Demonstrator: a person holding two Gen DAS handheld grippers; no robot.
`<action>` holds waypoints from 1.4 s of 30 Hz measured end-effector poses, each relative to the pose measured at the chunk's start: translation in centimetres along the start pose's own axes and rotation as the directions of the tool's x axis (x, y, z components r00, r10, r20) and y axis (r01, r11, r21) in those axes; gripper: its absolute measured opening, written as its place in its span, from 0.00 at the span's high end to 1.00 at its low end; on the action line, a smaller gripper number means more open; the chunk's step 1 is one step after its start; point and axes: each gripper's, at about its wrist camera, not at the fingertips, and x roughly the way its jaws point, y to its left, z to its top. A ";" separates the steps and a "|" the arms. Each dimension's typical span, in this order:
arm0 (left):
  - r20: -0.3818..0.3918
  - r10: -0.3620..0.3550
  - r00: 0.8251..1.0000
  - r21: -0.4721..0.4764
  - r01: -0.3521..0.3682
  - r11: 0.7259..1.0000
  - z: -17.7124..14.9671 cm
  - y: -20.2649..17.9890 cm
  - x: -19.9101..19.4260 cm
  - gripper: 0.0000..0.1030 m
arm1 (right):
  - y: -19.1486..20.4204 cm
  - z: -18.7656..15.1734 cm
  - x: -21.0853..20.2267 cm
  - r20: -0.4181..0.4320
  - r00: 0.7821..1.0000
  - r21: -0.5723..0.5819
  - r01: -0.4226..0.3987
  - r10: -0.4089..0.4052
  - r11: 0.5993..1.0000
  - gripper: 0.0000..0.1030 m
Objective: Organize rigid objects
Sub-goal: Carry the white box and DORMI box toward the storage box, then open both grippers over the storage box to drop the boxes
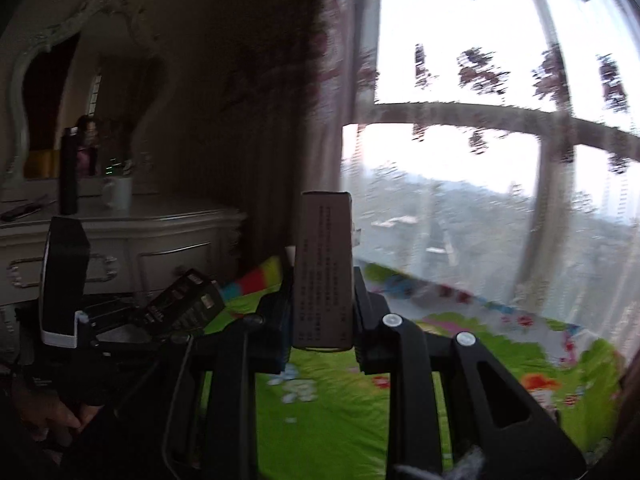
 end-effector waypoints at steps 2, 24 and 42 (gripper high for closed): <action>-0.028 0.040 0.999 -0.020 -0.040 0.999 -1.1 1.8 -0.6 0.61 | 2.3 -0.5 1.9 -0.063 0.992 -0.016 -0.106 0.105 0.994 0.73; -0.190 0.669 0.718 -0.034 -0.686 0.727 -7.6 18.0 -7.1 0.00 | 24.8 -9.5 21.0 -0.682 0.616 0.005 -0.534 0.393 0.846 0.15; -0.413 0.535 0.737 -0.046 -0.604 0.796 -9.8 19.1 -4.4 0.00 | 27.6 -11.1 19.1 -0.790 0.555 -0.148 -0.587 0.262 0.796 0.14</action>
